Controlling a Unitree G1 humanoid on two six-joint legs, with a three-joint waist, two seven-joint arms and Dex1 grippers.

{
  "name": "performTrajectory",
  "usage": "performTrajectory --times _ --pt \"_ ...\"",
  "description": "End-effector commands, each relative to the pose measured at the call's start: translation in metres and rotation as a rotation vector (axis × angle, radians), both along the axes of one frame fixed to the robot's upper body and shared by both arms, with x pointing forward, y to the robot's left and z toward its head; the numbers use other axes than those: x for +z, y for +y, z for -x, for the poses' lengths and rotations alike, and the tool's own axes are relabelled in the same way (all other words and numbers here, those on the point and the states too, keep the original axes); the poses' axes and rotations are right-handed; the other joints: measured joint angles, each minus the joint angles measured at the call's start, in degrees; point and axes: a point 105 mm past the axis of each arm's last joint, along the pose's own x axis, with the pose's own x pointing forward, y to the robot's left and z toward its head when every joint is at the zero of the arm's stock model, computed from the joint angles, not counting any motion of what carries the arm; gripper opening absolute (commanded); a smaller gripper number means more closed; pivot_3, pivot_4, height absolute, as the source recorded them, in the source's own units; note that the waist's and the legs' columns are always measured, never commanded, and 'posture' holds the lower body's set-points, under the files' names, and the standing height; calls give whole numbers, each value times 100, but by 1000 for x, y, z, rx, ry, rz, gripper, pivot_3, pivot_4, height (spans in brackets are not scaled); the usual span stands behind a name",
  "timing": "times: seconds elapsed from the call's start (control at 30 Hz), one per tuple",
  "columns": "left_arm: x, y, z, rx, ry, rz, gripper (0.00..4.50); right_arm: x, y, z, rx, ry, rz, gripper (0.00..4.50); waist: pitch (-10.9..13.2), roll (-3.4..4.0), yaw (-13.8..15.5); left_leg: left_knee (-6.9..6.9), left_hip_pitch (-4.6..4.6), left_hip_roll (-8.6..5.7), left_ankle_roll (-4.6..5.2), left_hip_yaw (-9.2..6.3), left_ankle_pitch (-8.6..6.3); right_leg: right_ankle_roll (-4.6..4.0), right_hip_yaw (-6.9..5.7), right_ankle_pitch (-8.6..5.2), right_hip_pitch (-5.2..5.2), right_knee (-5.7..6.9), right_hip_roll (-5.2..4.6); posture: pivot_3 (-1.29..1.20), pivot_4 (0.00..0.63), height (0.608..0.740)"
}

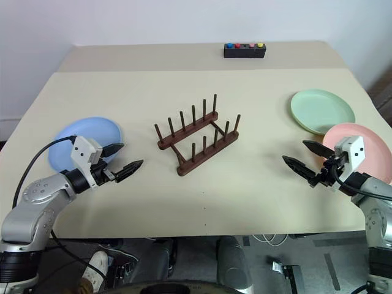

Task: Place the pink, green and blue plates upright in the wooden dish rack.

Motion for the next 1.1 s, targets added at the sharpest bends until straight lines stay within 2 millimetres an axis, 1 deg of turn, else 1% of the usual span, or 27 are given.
performTrajectory --times 0.03,0.23,0.43,0.53,0.63,0.77,0.87,0.97,1.03,1.1 --pt "4 -3 1 -21 -15 3 4500 16 4 -1 12 -57 11 4440 0 0 10 0 0 0 0 0 0 0 0 0 0 0 0 0 150 740" --pt "1 -7 4 -31 -7 15 4500 19 9 -5 28 -70 18 4440 0 0 15 1 -2 0 0 0 0 0 0 0 0 -1 -1 0 150 740" --pt "-2 -4 7 -40 7 2 4500 16 14 -5 31 -68 19 4440 0 0 19 2 -2 0 0 0 0 0 0 0 0 -1 -1 0 150 740" --pt "-2 -9 7 -64 10 -5 4500 14 18 -5 35 -71 15 4440 0 0 17 1 -2 0 0 0 0 0 0 0 0 -1 -1 0 150 740" --pt "-5 -14 8 -86 25 -9 4500 9 26 -3 47 -67 13 4440 0 0 24 1 -2 0 0 0 0 1 0 0 1 -1 -1 0 150 740" --pt "-14 -29 16 -176 79 -21 4500 9 33 0 50 -72 0 4440 0 0 22 2 -2 0 0 0 0 1 0 0 1 -1 -1 0 150 740" --pt "-28 -42 21 -237 119 -69 4500 4 41 7 54 -62 -6 4440 -1 1 32 0 -2 0 0 0 0 0 0 0 0 -1 -1 0 150 740" --pt "-32 -58 24 -301 122 -76 4500 8 51 15 81 -64 -5 4440 -1 1 34 0 -3 0 0 0 0 0 0 0 1 -1 -1 0 150 740" --pt "-36 -67 22 -312 129 -53 4500 8 55 18 81 -62 0 4440 -1 2 35 2 -2 0 0 0 0 -1 0 -1 1 -1 -1 0 150 740" --pt "-44 -80 16 -305 130 -37 4500 4 64 24 89 -51 8 4440 -5 5 49 4 -2 0 0 0 0 -3 0 -2 3 -1 -1 0 150 740"
